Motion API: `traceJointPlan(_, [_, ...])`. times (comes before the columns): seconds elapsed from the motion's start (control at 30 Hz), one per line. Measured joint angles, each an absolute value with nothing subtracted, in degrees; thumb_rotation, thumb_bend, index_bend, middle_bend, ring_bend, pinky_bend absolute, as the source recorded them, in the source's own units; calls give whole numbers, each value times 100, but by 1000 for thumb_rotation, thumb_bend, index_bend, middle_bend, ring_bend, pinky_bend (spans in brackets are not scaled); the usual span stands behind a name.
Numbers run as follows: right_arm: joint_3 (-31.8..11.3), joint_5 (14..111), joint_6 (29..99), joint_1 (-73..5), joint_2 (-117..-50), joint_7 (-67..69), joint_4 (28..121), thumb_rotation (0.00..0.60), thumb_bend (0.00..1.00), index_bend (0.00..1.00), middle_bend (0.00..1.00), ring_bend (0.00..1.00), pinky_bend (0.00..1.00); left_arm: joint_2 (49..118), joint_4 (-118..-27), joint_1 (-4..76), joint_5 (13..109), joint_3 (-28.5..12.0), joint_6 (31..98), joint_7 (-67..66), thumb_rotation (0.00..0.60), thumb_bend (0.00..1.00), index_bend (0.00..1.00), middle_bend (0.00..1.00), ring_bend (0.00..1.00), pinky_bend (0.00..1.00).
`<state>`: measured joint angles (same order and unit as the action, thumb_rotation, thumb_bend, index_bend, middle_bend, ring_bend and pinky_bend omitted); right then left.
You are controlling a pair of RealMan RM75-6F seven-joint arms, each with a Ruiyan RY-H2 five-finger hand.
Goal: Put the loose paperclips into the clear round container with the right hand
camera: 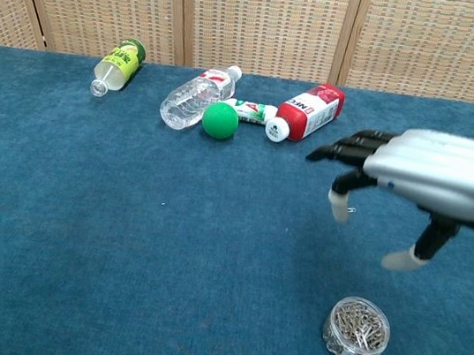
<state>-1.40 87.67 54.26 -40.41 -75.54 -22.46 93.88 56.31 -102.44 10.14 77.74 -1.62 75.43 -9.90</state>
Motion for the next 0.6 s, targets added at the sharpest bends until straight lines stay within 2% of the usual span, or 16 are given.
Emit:
traceJointPlan(0.2, [-612,7902,5301,-4106,-7670,-1836,8786,600,0,355,0,0,0,5635,-10246,1014,7748,-173,7544,-1003,600,0,0,0,0,0])
traceJointPlan(0.4, [-890,7226,4911,-4280,-8129,-1553,7989,600,14,354,0,0,0,5647,-10223,1037,7692,-187,7491,-1017,600,0,0,0,0,0])
traceJointPlan(0.5, [-945,7022,4736,-4370,-8301,-1512,7809,600,68,381,0,0,0,5653,-10213,1049,7660,-194,7460,-1016,600,0,0,0,0,0])
traceJointPlan(0.6, [-986,6863,4633,-4440,-8446,-1499,7669,600,187,435,0,0,0,5651,-10210,1058,7640,-199,7441,-1009,600,0,0,0,0,0])
